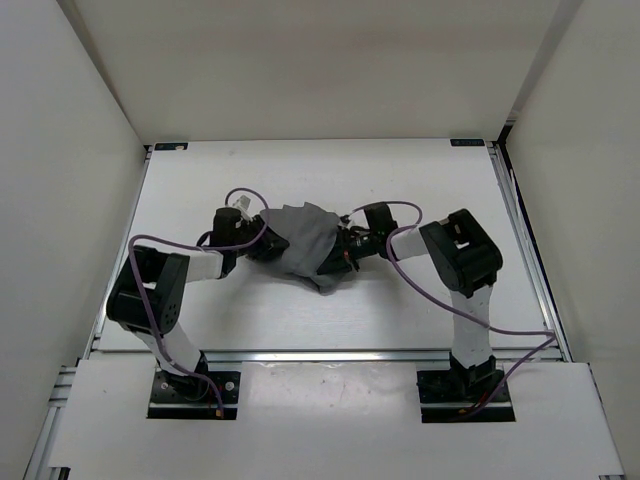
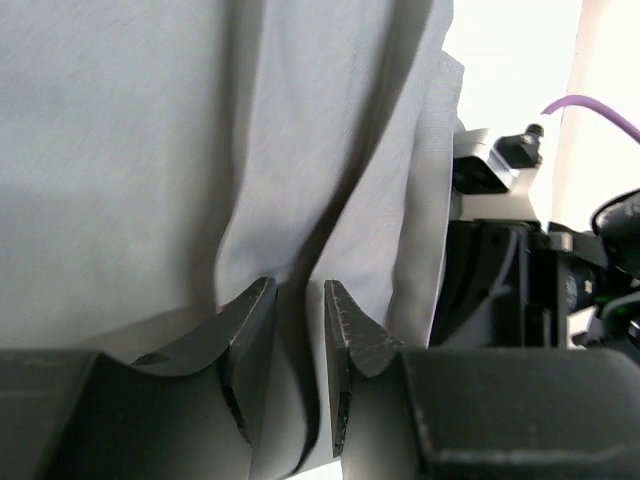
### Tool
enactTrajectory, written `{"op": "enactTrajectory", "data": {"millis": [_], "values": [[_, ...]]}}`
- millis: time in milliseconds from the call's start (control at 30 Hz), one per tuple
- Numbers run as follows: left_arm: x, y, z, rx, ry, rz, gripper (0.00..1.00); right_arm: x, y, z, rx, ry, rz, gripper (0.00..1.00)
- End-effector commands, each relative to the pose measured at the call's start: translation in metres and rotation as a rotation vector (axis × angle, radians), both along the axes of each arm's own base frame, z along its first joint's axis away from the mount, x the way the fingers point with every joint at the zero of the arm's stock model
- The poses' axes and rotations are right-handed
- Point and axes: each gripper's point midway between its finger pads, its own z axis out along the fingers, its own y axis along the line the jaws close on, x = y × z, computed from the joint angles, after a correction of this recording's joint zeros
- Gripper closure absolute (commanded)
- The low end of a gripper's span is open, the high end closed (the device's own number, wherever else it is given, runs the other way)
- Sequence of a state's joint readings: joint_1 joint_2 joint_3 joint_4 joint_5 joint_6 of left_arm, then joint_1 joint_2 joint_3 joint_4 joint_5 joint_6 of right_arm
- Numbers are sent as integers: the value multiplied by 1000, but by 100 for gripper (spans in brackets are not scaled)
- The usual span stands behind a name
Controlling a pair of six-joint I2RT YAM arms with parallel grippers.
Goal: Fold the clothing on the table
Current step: Fold the skirt
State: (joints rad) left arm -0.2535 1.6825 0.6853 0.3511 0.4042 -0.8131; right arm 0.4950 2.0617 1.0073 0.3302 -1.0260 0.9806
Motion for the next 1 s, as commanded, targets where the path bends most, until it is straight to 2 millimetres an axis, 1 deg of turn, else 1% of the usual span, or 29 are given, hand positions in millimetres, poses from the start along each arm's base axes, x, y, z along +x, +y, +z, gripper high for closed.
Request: {"op": "enactTrajectory", "data": {"millis": [0, 33, 67, 100, 133, 167, 200, 233, 267, 300, 333, 367, 400, 433, 467, 500, 533, 567, 600, 633, 667, 700, 733, 767, 800, 833, 900, 933, 967], "values": [[0, 11, 19, -2, -62, 29, 62, -7, -4, -31, -77, 185, -59, 100], [-1, 14, 16, 9, -62, 29, 63, -9, -4, -39, -88, 209, -56, 100], [0, 17, 19, 18, -79, 26, 63, -9, -3, -47, -112, 221, -60, 100], [0, 20, 18, 26, -73, 35, 63, -9, -1, -50, -115, 229, -55, 100], [2, 24, 22, 40, -94, 34, 63, -13, 0, -55, -121, 240, -49, 100], [1, 27, 20, 53, -95, 29, 63, -7, 2, -56, -124, 220, -59, 100], [3, 30, 24, 55, -94, 34, 63, -5, 6, -52, -110, 195, -42, 100], [6, 30, 32, 53, -116, 25, 63, 0, 8, -51, -111, 165, -38, 100], [8, 30, 40, 59, -141, 17, 63, 3, 11, -44, -105, 132, -33, 100], [7, 28, 48, 74, -167, -1, 62, 9, 14, -31, -89, 67, -32, 100], [7, 23, 61, 73, -192, -21, 62, 13, 15, -26, -81, 25, -35, 100], [4, 18, 72, 86, -216, -47, 59, 20, 16, -3, -43, -43, -45, 100], [2, 14, 79, 97, -249, -75, 55, 23, 17, 21, -3, -111, -53, 100], [-1, 11, 90, 103, -272, -101, 51, 30, 12, 51, 47, -180, -80, 100], [-4, 9, 102, 99, -292, -109, 46, 36, 6, 64, 63, -216, -113, 100], [-7, 10, 107, 91, -299, -120, 42, 37, 2, 97, 114, -298, -154, 100], [-12, 8, 118, 69, -326, -133, 40, 40, -3, 106, 123, -352, -185, 100], [-15, 11, 125, 53, -351, -129, 38, 39, -6, 131, 145, -410, -193, 100], [-23, 12, 122, 24, -335, -141, 36, 36, -11, 145, 160, -448, -176, 100], [-29, 9, 131, -15, -364, -163, 37, 33, -15, 148, 165, -444, -150, 100], [-39, 7, 127, -64, -344, -181, 45, 35, -21, 155, 170, -454, -163, 100], [-47, 7, 117, -109, -291, -176, 58, 34, -35, 158, 172, -462, -177, 100], [-54, 1, 117, -155, -277, -206, 75, 29, -43, 158, 169, -475, -180, 100], [-62, -5, 107, -178, -244, -241, 83, 29, -52, 154, 155, -465, -189, 100], [-69, -11, 102, -189, -222, -268, 98, 32, -63, 161, 152, -491, -209, 100], [-70, -15, 94, -179, -198, -287, 100, 26, -70, 163, 152, -485, -193, 100], [-70, -26, 86, -181, -176, -298, 100, 32, -91, 169, 141, -486, -209, 100], [-68, -31, 88, -197, -178, -287, 100, 30, -97, 171, 142, -494, -195, 100], [-62, -33, 92, -215, -192, -268, 100, 29, -105, 174, 139, -482, -196, 100]]}}
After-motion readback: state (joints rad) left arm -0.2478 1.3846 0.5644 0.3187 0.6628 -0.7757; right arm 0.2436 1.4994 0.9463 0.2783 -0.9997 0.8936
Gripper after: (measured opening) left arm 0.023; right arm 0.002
